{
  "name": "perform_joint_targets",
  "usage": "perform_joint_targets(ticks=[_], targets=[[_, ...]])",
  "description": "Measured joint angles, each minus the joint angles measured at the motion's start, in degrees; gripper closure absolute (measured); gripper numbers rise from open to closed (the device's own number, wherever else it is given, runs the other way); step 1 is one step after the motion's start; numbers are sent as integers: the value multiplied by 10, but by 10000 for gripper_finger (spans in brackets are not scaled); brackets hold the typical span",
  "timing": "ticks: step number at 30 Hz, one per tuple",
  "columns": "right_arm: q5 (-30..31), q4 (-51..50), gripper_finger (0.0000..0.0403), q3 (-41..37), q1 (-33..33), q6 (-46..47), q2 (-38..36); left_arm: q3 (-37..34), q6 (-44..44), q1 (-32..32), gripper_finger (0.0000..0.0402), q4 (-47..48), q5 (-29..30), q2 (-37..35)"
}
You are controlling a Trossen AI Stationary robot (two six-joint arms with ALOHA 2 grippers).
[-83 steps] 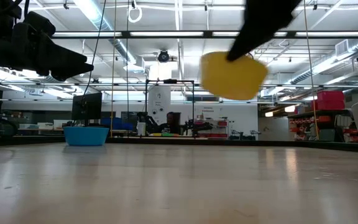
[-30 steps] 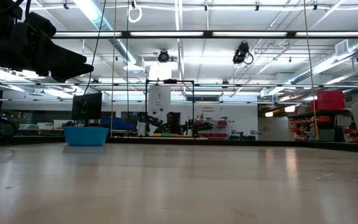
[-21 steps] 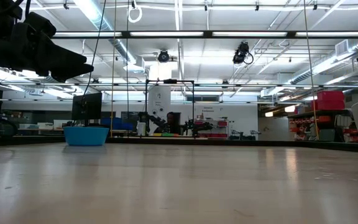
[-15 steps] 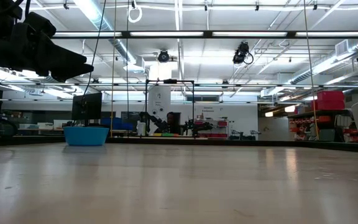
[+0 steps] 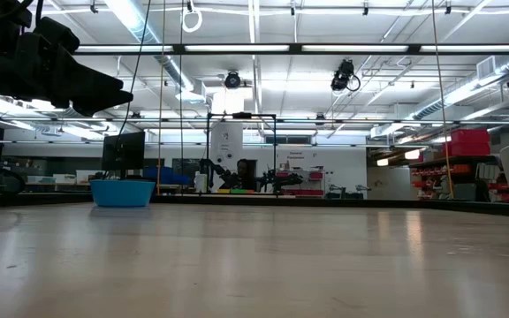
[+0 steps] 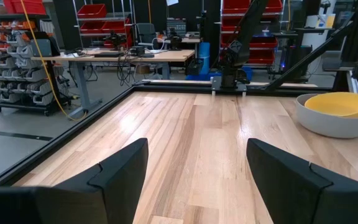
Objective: Nest bowls inside each other
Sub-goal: Stack the yellow bowl on the red bowl, then stack the blue bowl on the yellow bowl
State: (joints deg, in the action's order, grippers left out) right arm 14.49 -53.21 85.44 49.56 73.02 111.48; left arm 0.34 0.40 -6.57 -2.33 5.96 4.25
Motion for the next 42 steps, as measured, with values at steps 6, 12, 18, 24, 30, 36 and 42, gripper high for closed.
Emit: perform_joint_targets(ticks=[6, 12, 18, 24, 30, 36, 42], targets=[[1, 51, 401, -48, 0, 14, -2, 0, 0, 0, 123, 0, 0, 0], [-11, 66, 374, -58, 1, 19, -3, 0, 0, 0, 123, 0, 0, 0], [-25, 72, 312, -61, 1, 13, -4, 0, 0, 0, 123, 0, 0, 0], [-6, 69, 253, -61, 0, 13, -7, 0, 0, 0, 123, 1, 0, 0], [14, 46, 220, -60, -2, 10, -14, 0, 0, 0, 123, 2, 0, 0], [28, 39, 216, -60, -8, 1, -30, 0, 0, 0, 123, 2, 0, 0], [88, 8, 224, -41, -9, -37, -53, 0, 0, 0, 123, 2, 0, 0]])
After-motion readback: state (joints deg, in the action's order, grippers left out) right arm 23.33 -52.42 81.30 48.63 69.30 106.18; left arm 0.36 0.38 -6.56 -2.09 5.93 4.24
